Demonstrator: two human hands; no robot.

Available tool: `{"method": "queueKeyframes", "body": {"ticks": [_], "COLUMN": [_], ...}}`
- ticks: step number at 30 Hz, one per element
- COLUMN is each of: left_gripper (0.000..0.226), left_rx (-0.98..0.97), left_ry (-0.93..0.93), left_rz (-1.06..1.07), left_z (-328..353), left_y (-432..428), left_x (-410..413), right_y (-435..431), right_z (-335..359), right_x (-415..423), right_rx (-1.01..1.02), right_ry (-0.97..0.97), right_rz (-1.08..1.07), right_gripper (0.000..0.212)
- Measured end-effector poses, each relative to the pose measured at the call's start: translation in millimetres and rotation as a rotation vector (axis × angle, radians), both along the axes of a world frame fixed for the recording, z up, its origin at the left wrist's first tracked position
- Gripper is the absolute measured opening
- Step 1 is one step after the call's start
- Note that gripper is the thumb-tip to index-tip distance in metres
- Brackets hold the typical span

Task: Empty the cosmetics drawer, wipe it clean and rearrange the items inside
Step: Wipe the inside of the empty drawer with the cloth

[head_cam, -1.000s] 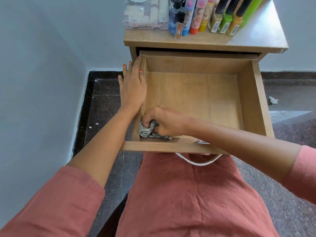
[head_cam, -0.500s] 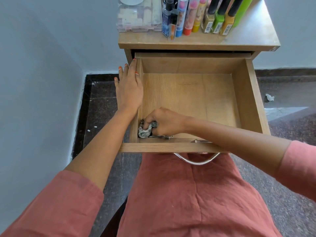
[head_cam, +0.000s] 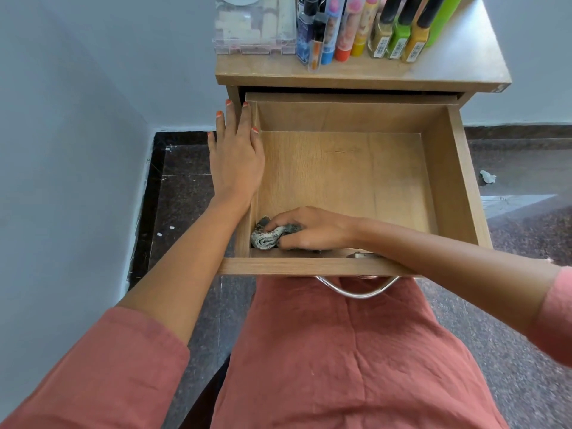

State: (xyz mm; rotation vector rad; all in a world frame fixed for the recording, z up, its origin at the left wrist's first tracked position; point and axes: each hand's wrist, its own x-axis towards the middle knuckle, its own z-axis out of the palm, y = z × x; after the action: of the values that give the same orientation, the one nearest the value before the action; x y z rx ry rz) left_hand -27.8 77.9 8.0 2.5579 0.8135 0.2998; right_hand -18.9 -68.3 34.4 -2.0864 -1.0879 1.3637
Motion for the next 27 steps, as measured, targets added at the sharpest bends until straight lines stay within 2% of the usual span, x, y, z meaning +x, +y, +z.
{"method": "queueKeyframes", "body": {"ticks": [6, 12, 14, 19, 24, 27], "left_gripper": [0.047, 0.047, 0.047, 0.046, 0.046, 0.046], "left_rx": [0.046, 0.052, 0.059, 0.085, 0.107, 0.096], "left_ry": [0.022, 0.02, 0.022, 0.022, 0.027, 0.023], "left_rz": [-0.066, -0.071, -0.07, -0.063, -0.06, -0.059], "left_z": [0, -1, -1, -2, -2, -2], "left_y": [-1, 0, -1, -1, -2, -1], "left_x": [1, 2, 1, 2, 3, 2], "right_y": [-7, -47, -52, -33, 4, 4], "right_z": [2, 2, 2, -2, -3, -5], "right_x": [3, 29, 32, 23, 6, 5], "right_rx": [-0.006, -0.087, -0.098, -0.086, -0.026, -0.012], "right_ry": [-0.122, -0.135, -0.134, -0.167, -0.122, -0.103], "right_rz": [0.082, 0.097, 0.1, 0.137, 0.227, 0.247], "right_gripper": [0.03, 0.019, 0.023, 0.033, 0.019, 0.024]}}
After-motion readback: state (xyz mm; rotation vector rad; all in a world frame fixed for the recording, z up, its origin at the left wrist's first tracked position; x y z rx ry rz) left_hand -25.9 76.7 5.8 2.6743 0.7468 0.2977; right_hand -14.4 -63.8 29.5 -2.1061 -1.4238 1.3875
